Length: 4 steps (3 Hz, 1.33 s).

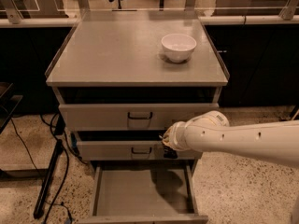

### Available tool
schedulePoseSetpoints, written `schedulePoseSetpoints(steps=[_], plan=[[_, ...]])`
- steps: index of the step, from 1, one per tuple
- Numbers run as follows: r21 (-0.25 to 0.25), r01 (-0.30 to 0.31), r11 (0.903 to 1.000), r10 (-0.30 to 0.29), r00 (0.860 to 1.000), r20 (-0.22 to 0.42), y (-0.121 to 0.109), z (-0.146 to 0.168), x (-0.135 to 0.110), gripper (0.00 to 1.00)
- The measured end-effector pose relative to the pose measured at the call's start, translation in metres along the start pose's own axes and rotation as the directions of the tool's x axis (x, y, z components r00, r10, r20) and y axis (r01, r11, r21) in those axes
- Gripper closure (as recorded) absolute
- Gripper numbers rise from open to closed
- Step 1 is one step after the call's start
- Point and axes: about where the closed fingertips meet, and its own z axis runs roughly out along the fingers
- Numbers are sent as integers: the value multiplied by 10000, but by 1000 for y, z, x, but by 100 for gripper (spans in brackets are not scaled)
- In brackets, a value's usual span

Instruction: Pick rxbar chocolate from bottom drawer and place on counter

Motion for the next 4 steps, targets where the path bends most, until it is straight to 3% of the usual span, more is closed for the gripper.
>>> schedulePoseSetpoints(steps=[2, 3, 4], plan=[[615, 580, 9964, -603, 9975, 366, -25, -40, -41, 100], [661, 606, 9960, -632, 9973, 379, -27, -43, -43, 100], [784, 465, 9958, -477, 9988, 139, -14, -68, -34, 100]])
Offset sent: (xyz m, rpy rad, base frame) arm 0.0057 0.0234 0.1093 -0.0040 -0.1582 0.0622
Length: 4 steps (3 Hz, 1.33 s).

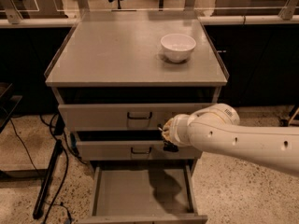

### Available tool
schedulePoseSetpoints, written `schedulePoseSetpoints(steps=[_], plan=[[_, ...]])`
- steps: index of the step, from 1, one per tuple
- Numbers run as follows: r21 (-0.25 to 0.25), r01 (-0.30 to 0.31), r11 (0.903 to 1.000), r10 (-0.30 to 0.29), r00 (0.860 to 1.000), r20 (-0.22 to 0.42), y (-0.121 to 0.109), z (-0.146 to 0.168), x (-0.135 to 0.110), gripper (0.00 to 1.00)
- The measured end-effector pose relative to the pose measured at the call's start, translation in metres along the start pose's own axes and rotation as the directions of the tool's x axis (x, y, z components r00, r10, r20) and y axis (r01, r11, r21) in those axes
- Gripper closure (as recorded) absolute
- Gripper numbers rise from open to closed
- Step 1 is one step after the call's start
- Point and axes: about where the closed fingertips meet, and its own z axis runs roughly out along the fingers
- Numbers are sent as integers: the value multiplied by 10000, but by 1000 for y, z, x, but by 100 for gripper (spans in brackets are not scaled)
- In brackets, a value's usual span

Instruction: Pick rxbar chocolate from bottom drawer and place on counter

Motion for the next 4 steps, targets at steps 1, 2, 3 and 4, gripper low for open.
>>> schedulePoseSetpoints(steps=[1, 2, 3, 4], plan=[[82, 12, 10000, -11, 10000, -9, -2, -4, -2, 100], [219, 514, 9984, -519, 9984, 212, -11, -7, -20, 100], [552, 1508, 9870, -1538, 9867, 536, -31, -21, -58, 100], [1054, 2456, 9636, -2547, 9634, 831, -50, -39, -92, 100]])
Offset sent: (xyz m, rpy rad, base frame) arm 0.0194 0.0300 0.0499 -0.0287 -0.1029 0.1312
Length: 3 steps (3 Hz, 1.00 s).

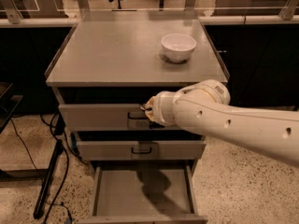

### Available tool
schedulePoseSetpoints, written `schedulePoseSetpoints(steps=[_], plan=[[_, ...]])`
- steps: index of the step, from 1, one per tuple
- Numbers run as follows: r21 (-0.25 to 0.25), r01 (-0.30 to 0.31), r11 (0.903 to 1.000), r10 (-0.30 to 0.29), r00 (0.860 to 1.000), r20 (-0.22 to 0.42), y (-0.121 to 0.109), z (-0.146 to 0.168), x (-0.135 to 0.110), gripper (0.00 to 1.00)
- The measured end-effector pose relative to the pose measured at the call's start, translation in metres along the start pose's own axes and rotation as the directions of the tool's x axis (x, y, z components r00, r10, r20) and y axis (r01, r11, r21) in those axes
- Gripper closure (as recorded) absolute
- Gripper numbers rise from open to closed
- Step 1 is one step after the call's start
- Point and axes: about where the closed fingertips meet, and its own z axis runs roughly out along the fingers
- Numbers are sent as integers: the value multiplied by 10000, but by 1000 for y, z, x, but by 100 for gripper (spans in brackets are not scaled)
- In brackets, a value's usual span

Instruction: Pick rxbar chocolate from bottom drawer and place on counter

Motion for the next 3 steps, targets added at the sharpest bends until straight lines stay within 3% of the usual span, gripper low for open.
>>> schedulePoseSetpoints(steps=[1, 2, 3], plan=[[47, 231, 9997, -231, 9997, 35, -3, -1, -3, 100], [401, 125, 9991, -123, 9999, -44, -13, -15, -4, 100], [1026, 368, 9940, -328, 9986, -407, -41, -43, -7, 100]])
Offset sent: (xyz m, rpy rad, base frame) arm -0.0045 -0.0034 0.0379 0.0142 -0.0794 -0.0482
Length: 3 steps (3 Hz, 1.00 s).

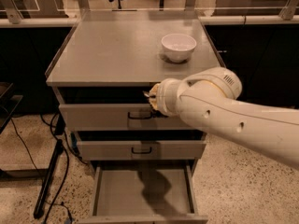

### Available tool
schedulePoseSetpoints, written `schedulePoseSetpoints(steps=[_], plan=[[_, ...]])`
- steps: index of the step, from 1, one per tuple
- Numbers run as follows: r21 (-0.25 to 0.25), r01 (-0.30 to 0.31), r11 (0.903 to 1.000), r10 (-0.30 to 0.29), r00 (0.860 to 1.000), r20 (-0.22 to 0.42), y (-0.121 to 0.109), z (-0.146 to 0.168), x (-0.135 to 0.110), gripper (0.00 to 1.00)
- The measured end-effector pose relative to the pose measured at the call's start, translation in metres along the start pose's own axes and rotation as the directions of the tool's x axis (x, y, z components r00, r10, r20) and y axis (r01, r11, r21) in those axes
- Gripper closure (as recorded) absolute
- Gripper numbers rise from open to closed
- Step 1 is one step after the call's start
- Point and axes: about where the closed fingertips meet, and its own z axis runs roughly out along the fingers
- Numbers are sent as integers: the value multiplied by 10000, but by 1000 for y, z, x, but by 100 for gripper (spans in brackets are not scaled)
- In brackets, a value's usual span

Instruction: Pick rxbar chocolate from bottom drawer and place on counter

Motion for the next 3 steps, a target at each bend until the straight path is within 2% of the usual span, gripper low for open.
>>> schedulePoseSetpoints(steps=[1, 2, 3], plan=[[884, 606, 9942, -573, 9976, -398, -37, -30, -6, 100], [991, 840, 9915, -793, 9956, -501, -41, -32, -6, 100], [1424, 1103, 9837, -1082, 9939, -223, -93, -34, -16, 100]])
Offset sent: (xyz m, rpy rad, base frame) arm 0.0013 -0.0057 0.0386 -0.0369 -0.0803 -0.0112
